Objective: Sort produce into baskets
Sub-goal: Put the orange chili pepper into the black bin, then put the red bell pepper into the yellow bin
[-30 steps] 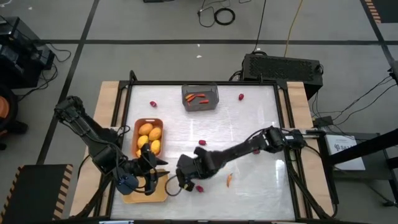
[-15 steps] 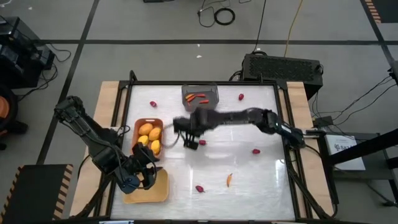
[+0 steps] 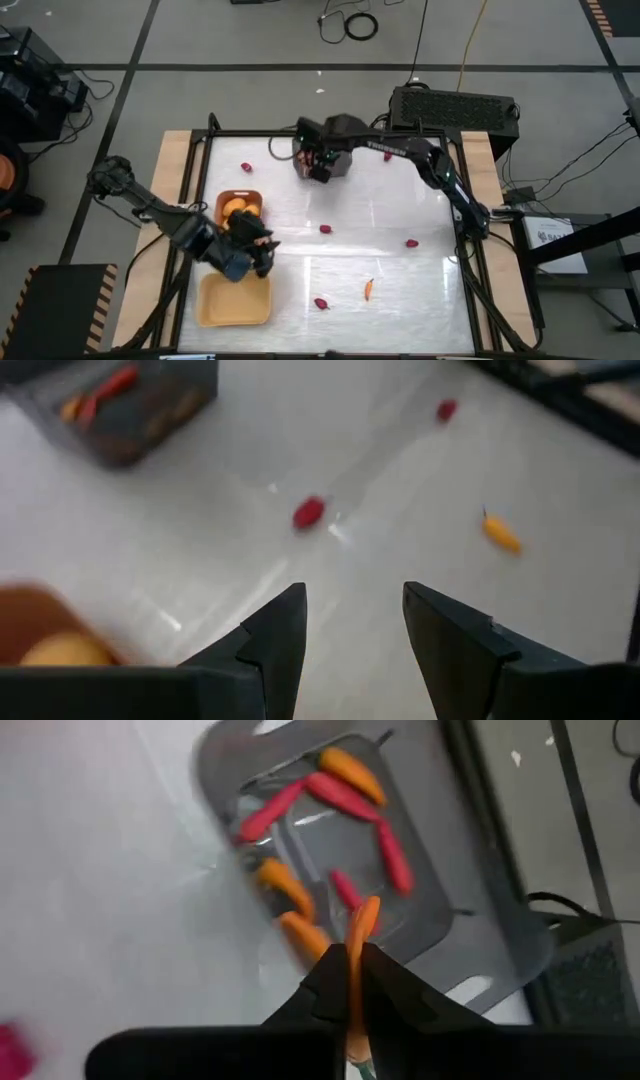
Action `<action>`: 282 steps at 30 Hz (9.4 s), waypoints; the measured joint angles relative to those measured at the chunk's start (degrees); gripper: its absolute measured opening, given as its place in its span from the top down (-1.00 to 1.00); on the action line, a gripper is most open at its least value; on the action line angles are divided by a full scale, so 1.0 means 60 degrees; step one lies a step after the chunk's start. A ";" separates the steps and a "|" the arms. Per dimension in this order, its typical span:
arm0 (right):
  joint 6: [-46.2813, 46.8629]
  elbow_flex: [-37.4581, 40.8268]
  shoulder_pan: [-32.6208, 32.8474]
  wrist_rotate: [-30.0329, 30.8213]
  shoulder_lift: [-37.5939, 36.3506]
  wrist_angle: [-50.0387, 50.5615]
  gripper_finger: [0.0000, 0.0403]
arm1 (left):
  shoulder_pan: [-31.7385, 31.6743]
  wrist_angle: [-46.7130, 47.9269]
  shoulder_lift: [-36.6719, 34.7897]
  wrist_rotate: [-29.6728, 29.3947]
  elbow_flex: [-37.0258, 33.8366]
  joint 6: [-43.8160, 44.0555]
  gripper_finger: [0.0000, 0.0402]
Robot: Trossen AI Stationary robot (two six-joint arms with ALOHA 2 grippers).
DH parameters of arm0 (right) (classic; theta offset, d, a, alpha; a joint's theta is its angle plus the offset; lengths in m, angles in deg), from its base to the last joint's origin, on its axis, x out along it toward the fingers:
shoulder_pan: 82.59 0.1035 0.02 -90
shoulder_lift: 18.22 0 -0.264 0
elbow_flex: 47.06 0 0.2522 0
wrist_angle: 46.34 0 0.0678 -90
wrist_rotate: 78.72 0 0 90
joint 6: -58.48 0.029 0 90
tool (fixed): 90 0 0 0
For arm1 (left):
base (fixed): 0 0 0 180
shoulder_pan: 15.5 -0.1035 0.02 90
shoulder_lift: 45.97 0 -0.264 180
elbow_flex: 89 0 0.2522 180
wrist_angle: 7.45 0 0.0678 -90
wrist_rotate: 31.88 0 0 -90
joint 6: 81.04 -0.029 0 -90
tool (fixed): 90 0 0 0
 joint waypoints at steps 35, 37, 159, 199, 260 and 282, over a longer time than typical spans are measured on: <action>-0.0978 0.0233 -0.1830 -0.2266 -0.0222 0.0862 0.26 | -0.2039 -0.3638 0.0000 0.1006 0.0000 -0.2467 0.12; -0.0554 0.0233 -0.1731 -0.2266 -0.0469 0.1493 0.25 | -0.2112 -0.3538 0.0000 0.1403 0.0002 -0.3040 0.12; 0.3836 0.7934 -0.1631 -0.3418 -0.4394 -0.7142 0.48 | -0.5520 -0.1813 -0.0172 0.5565 0.0004 -0.7302 0.12; 0.8905 0.7938 0.3903 -0.0157 -0.9160 0.0835 0.48 | -0.5813 -0.5927 0.5942 0.7291 -0.0003 -1.2626 0.12; 0.1513 0.7941 0.3136 -0.0780 -0.9285 -0.3163 0.48 | 0.2358 0.0352 0.1949 0.6069 0.0535 0.3156 0.56; 0.1723 0.7941 0.3142 -0.1523 -0.9285 -0.2549 0.48 | 0.0434 0.2255 0.0814 0.6752 0.0532 0.0050 -0.08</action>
